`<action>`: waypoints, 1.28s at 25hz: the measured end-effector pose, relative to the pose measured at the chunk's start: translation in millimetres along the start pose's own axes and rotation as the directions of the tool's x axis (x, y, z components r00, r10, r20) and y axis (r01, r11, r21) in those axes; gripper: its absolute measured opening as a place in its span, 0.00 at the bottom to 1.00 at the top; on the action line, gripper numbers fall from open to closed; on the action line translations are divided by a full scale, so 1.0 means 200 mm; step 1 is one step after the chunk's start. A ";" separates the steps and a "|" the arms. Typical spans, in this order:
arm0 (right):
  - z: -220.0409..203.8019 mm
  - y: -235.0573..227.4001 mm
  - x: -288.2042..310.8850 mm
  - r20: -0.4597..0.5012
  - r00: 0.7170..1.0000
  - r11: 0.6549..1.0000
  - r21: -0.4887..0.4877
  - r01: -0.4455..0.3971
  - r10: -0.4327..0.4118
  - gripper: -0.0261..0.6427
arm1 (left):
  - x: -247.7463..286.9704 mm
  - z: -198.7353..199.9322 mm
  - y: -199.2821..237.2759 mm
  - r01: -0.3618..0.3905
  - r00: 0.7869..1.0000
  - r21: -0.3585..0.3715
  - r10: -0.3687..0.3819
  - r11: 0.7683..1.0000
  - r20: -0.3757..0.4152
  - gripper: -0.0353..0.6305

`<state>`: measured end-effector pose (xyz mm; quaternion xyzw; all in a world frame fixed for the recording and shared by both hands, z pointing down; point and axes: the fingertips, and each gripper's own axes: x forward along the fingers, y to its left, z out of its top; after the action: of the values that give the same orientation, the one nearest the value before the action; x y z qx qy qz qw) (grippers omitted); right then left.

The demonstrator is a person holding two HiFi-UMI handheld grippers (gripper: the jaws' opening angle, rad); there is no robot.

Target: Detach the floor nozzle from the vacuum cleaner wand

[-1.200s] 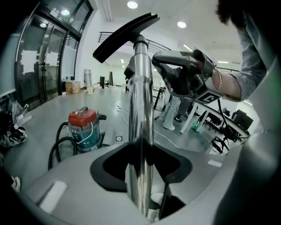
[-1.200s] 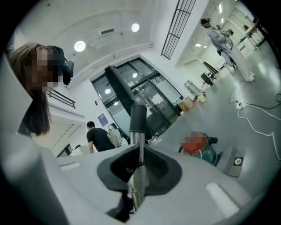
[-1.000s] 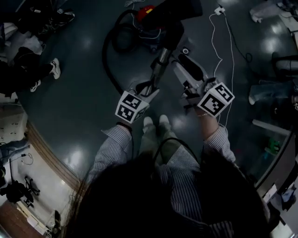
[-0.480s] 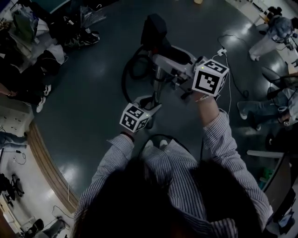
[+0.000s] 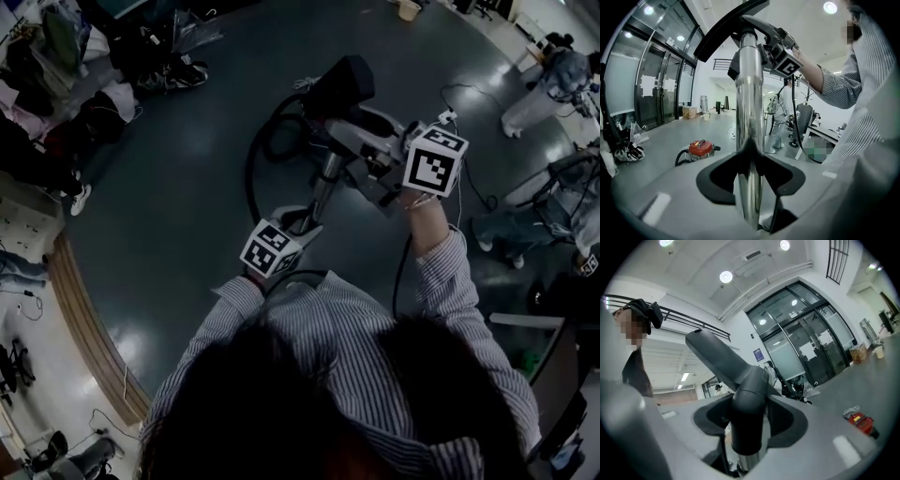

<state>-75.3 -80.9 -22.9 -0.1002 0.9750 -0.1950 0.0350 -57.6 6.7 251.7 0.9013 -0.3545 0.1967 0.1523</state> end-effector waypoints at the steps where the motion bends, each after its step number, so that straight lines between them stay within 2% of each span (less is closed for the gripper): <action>1: -0.01 0.00 -0.01 -0.010 1.000 1.000 0.009 0.012 -0.012 0.35 | -0.01 -0.01 -0.02 0.006 1.000 0.000 -0.006 1.000 -0.007 0.32; 7: -0.03 -0.01 -0.05 -0.074 0.997 0.999 0.027 0.034 -0.032 0.35 | 0.01 0.00 -0.06 0.027 0.999 0.000 -0.027 1.000 -0.029 0.32; 13: 0.00 0.01 -0.12 -0.054 0.998 0.999 -0.031 -0.013 0.012 0.33 | 0.06 0.03 -0.11 0.072 0.997 0.008 -0.072 0.997 -0.038 0.32; 18: 0.08 0.01 -0.23 -0.033 0.997 0.994 -0.081 -0.069 0.067 0.33 | 0.10 0.13 -0.16 0.136 0.990 0.032 -0.137 0.990 0.044 0.32; 22: 0.16 0.01 -0.25 -0.029 0.997 0.989 -0.123 -0.078 0.075 0.33 | 0.11 0.20 -0.16 0.147 0.985 0.035 -0.150 0.988 0.086 0.32; 26: 0.24 0.00 -0.26 0.083 0.982 0.985 0.027 -0.171 0.169 0.33 | 0.08 0.27 -0.16 0.177 0.969 0.039 -0.181 0.983 0.167 0.32; 28: 0.25 -0.02 -0.27 0.125 0.975 0.981 0.049 -0.190 0.183 0.33 | 0.08 0.28 -0.16 0.180 0.963 0.037 -0.184 0.983 0.199 0.32; 32: 0.27 0.00 -0.26 0.084 0.986 0.989 -0.059 -0.137 0.142 0.33 | 0.07 0.29 -0.16 0.152 0.958 0.038 -0.156 0.988 0.242 0.32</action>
<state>-18.1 -90.2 -70.0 -0.0413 0.9820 -0.1615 0.0889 -11.2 -4.2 203.0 0.9449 -0.2975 0.0755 0.1139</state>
